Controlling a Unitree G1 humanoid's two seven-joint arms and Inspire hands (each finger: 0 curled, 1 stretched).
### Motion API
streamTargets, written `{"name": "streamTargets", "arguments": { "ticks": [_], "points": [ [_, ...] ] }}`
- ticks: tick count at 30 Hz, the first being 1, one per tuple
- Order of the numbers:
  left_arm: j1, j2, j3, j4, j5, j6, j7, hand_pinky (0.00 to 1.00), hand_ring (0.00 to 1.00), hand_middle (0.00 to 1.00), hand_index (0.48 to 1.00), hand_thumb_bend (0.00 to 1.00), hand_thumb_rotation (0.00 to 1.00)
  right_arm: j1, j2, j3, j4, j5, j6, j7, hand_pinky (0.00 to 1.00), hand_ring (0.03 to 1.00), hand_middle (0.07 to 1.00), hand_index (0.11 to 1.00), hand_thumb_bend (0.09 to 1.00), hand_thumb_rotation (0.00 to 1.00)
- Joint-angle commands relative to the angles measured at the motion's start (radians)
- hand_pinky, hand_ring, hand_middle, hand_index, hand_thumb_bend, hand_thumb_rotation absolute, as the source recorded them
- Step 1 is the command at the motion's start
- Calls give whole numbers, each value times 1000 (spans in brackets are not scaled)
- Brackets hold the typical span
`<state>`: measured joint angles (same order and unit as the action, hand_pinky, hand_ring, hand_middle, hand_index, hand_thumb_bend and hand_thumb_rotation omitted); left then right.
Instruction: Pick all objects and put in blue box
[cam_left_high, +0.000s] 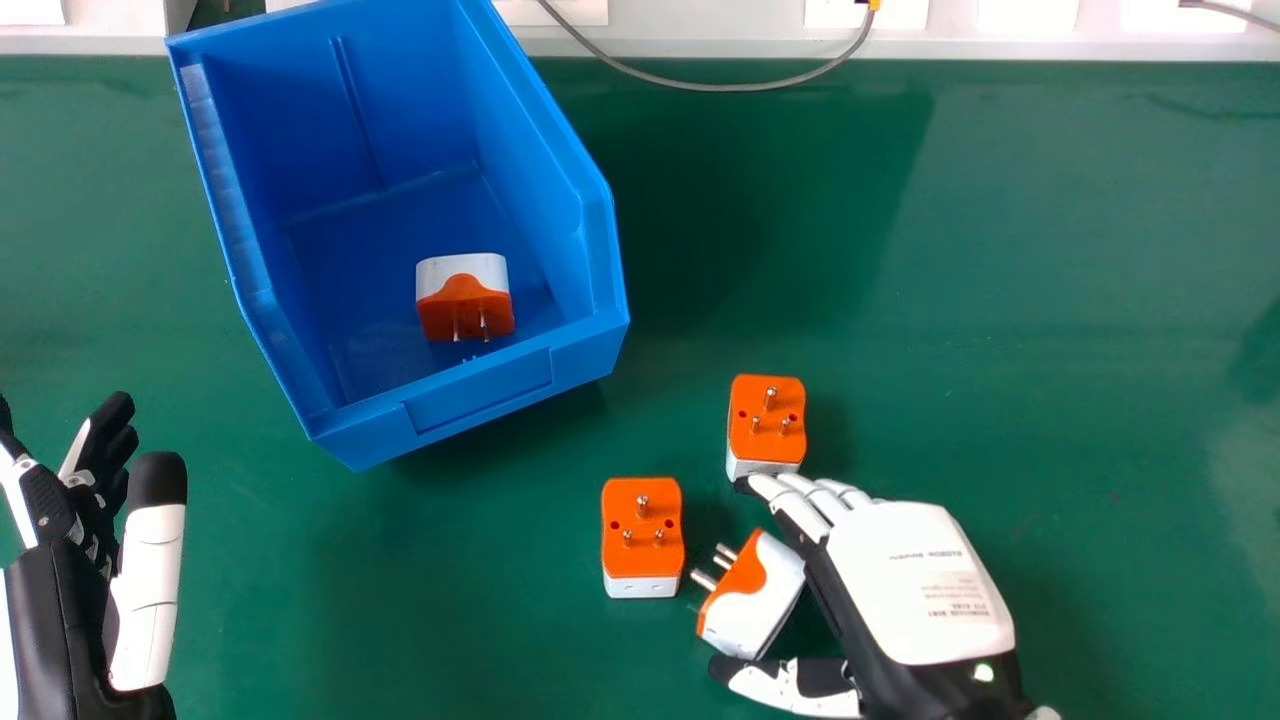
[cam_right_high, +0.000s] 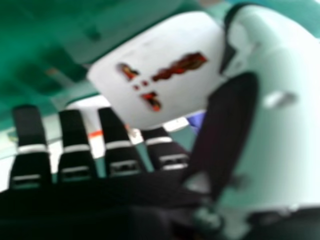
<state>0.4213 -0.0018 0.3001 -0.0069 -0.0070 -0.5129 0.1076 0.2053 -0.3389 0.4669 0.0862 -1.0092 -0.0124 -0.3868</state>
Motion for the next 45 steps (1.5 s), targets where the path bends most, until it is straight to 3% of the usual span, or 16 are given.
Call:
{"name": "streamTargets", "arguments": {
  "ticks": [1, 3, 7, 11, 16, 22, 26, 29, 33, 35, 40, 45],
  "points": [
    [0, 11, 5, -22, -1, -2, -1, 927, 896, 889, 906, 948, 870, -3, 3, 6, 30, 7, 19, 24, 507, 564, 620, 722, 474, 187],
    [-1, 13, 6, -23, -1, 0, -1, 923, 893, 887, 904, 945, 866, -7, 4, 7, 30, 10, 26, 33, 413, 468, 511, 625, 490, 95],
    [-2, 15, 6, -29, 0, 4, -1, 915, 890, 884, 901, 943, 861, -20, 7, 8, 27, 21, 41, 61, 329, 380, 436, 550, 501, 31],
    [-6, 22, 10, -33, -6, 12, -2, 900, 883, 878, 894, 946, 854, -52, 0, 10, 36, 22, 62, 113, 294, 343, 439, 534, 507, 11],
    [-3, 23, 11, -46, -5, 22, 0, 876, 873, 870, 884, 952, 844, -58, -8, 6, 17, 47, 64, 164, 279, 334, 440, 536, 505, 5],
    [1, 24, 13, -62, -7, 34, -1, 867, 869, 866, 881, 952, 841, 23, -31, -32, -138, 102, 53, 204, 287, 347, 445, 534, 505, 5],
    [5, 25, 16, -74, -15, 44, -7, 850, 861, 859, 875, 955, 831, 104, -50, -74, -310, 139, 41, 242, 292, 350, 456, 519, 506, 4],
    [4, 25, 17, -78, -18, 49, -9, 843, 857, 856, 871, 957, 826, 149, -55, -110, -436, 163, 35, 277, 258, 307, 456, 509, 507, 3],
    [-3, 24, 17, -84, -15, 59, -7, 826, 849, 848, 863, 960, 813, 169, -42, -166, -644, 206, 29, 340, 135, 177, 450, 494, 510, 1],
    [-7, 24, 16, -87, -14, 66, -6, 816, 843, 843, 857, 962, 805, 140, -28, -185, -703, 231, 22, 366, 76, 118, 441, 491, 511, 0],
    [-18, 26, 15, -84, -20, 75, -10, 801, 837, 836, 849, 970, 793, -68, 38, -197, -756, 283, -16, 395, 38, 80, 418, 485, 510, 0],
    [-29, 25, 13, -80, -12, 76, -8, 798, 835, 834, 844, 966, 782, -365, 113, -167, -576, 281, -168, 292, 27, 67, 407, 478, 510, 0]
  ]
}}
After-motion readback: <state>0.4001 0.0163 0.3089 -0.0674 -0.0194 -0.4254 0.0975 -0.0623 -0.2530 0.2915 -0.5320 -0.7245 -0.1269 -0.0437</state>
